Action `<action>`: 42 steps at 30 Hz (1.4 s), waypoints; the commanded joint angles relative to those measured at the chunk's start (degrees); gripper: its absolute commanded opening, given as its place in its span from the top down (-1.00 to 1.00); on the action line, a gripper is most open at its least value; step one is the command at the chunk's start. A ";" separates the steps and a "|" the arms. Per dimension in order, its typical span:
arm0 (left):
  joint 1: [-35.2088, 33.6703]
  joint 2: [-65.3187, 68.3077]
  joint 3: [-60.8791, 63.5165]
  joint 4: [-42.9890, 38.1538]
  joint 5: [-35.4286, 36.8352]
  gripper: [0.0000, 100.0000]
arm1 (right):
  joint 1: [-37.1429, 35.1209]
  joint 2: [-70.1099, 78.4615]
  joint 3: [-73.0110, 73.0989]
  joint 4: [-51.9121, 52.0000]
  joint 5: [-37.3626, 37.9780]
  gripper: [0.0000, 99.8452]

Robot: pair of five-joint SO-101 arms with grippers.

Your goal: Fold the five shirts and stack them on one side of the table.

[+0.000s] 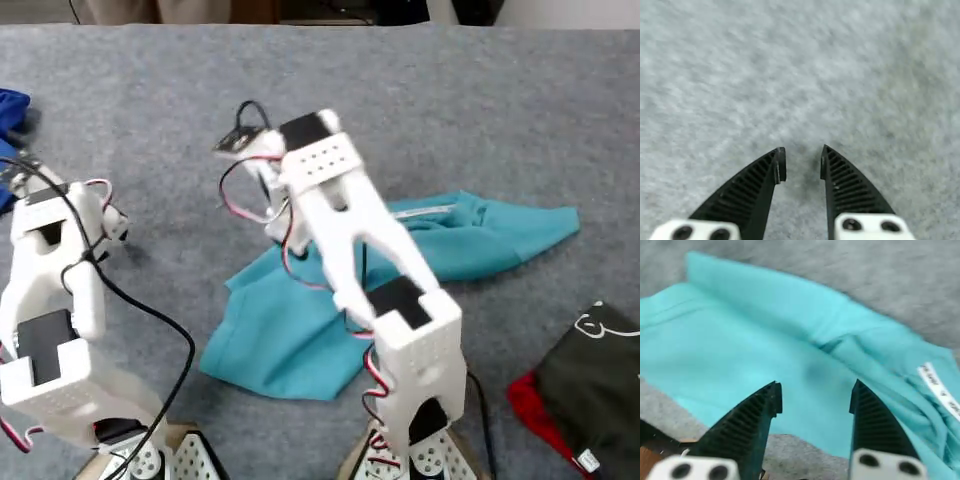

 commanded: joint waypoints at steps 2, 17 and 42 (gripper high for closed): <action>-3.52 -0.40 -2.81 -1.23 2.55 0.73 | -4.53 -2.77 -2.15 -0.18 -0.44 0.56; -19.25 -0.48 -4.84 -5.89 12.66 0.73 | -16.04 16.31 -21.67 0.44 -4.92 0.56; -19.87 -0.40 -5.01 -5.89 12.40 0.73 | -18.59 26.33 -22.64 -0.70 -8.62 0.56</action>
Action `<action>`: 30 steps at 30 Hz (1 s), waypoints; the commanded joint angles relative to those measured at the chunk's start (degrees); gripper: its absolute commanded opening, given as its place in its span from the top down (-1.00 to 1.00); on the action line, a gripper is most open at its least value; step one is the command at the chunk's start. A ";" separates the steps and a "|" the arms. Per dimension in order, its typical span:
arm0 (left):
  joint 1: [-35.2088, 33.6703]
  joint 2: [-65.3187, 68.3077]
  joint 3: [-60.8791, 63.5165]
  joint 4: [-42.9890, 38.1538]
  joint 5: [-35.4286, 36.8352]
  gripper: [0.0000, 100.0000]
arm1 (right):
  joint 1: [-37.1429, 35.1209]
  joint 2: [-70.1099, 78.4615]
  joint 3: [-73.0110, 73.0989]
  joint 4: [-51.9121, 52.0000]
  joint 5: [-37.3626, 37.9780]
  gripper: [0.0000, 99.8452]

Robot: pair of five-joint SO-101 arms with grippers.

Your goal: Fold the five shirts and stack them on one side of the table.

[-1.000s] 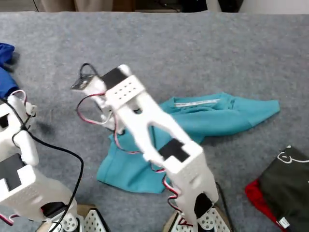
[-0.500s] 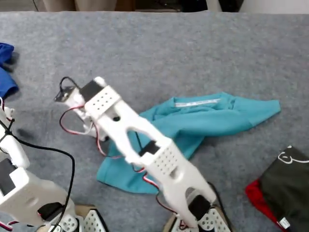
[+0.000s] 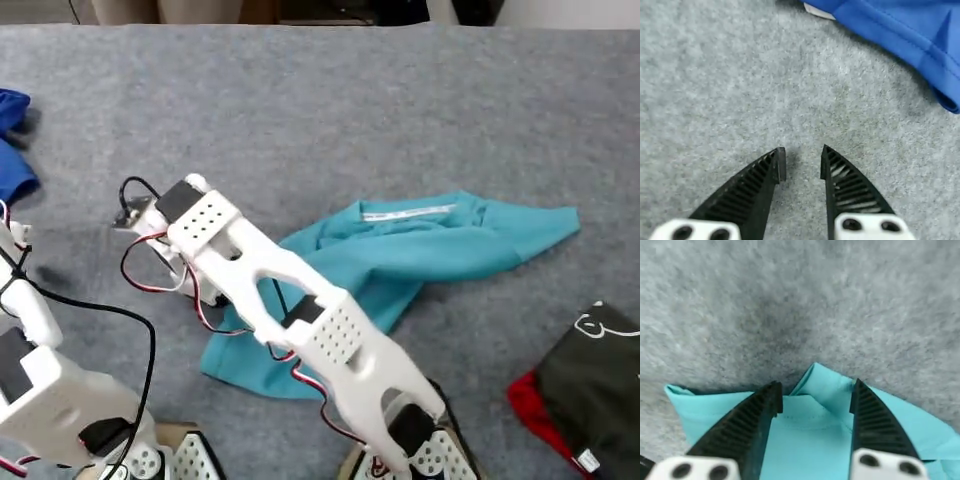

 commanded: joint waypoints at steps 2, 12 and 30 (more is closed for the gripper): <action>-0.35 -0.40 -2.73 -0.62 0.18 0.73 | 1.27 -0.22 1.45 -1.14 -0.18 0.56; -0.26 -0.40 -2.73 -0.62 0.09 0.73 | 3.47 6.55 -5.23 -1.76 -0.44 0.56; -0.18 -0.40 -2.64 -0.70 0.09 0.73 | 3.82 12.79 -10.24 -0.53 -0.53 0.99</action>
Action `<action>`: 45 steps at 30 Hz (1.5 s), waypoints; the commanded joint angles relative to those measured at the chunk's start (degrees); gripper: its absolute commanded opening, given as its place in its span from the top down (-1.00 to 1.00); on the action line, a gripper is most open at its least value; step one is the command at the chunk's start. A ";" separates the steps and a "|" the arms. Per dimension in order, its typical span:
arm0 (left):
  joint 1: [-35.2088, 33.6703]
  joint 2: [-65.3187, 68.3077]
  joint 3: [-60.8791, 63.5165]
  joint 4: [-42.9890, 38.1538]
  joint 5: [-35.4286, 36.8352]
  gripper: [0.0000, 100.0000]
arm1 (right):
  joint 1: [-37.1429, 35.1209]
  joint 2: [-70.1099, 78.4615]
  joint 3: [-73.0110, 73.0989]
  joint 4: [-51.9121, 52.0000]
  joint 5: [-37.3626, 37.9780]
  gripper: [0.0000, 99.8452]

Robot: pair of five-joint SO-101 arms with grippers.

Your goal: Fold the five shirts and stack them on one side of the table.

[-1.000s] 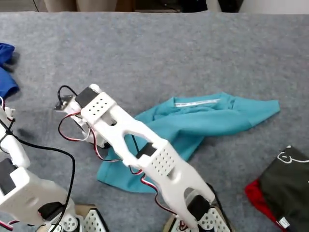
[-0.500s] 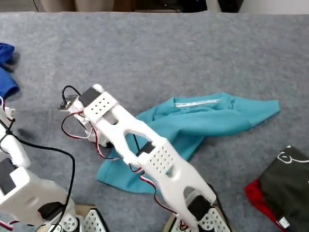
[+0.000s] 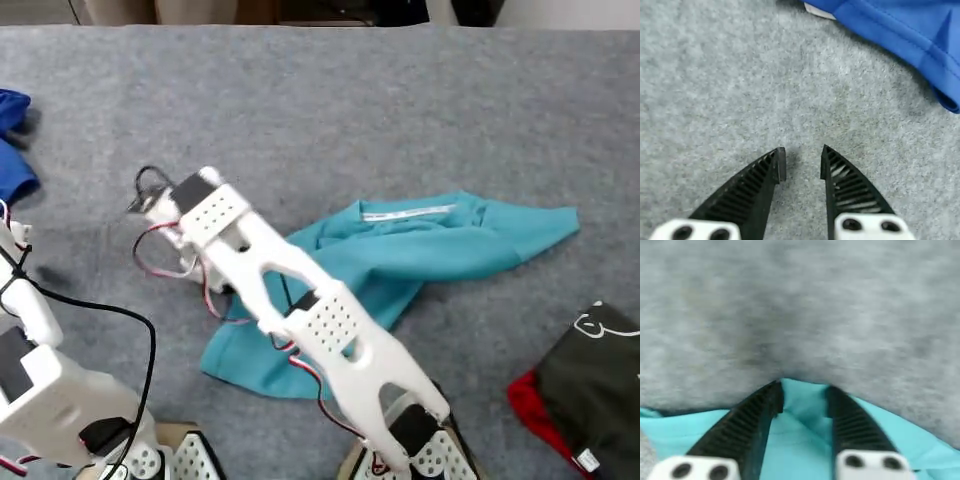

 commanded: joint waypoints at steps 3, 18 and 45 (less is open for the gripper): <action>0.00 -0.40 -2.64 -0.70 0.18 0.73 | 1.10 2.77 -0.22 -0.09 -0.18 0.98; 0.62 -0.40 -2.64 -0.35 0.09 0.73 | 16.66 -2.07 -39.96 0.44 0.26 0.99; 6.33 -0.84 -1.05 -0.09 -2.29 0.73 | 25.89 -41.01 -42.07 -25.41 0.09 0.99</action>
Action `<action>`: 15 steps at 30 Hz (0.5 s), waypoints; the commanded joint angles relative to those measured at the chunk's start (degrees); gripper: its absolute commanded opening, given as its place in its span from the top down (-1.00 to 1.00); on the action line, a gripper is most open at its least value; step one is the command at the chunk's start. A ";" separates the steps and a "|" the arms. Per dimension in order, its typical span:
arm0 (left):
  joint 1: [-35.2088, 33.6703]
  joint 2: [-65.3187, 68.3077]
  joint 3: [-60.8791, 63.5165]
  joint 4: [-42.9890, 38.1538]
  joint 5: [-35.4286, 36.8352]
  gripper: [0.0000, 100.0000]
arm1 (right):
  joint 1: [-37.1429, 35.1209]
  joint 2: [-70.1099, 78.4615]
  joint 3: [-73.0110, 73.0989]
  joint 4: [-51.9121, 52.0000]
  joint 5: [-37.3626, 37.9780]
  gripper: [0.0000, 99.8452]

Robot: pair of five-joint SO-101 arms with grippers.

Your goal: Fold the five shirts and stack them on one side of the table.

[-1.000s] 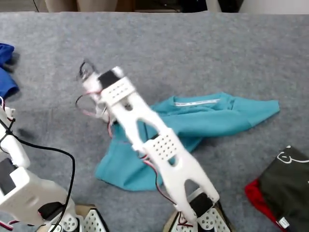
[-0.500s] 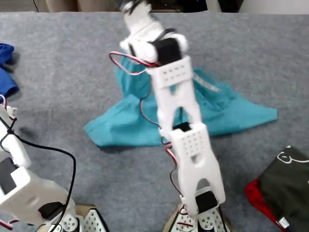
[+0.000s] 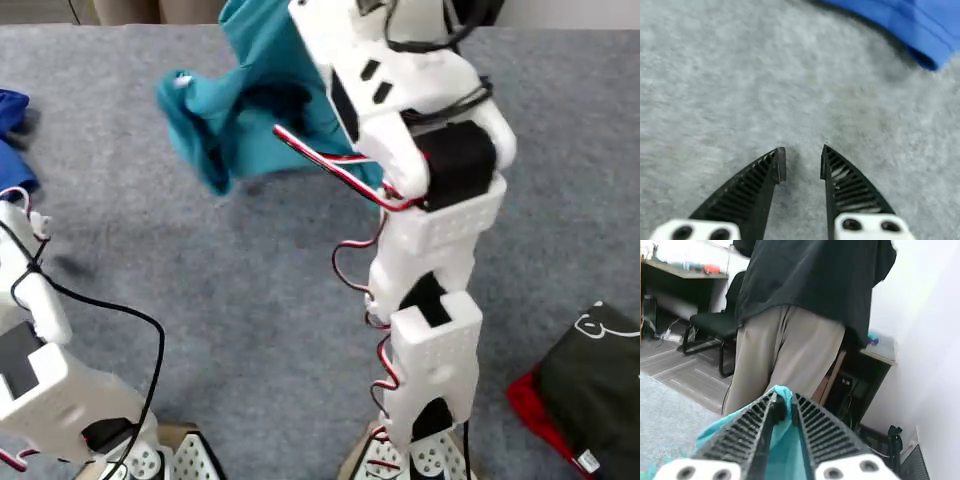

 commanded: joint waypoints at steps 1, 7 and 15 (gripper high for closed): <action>0.53 -0.84 -1.05 -0.09 -0.53 0.73 | 0.66 -3.65 -2.15 -1.93 0.09 0.99; 0.88 -0.84 -1.23 -0.09 -2.02 0.70 | 0.66 -3.47 -1.98 -0.53 0.09 0.99; 12.31 -0.92 -6.68 14.33 -4.22 0.56 | 0.57 5.14 -1.89 1.14 0.09 0.99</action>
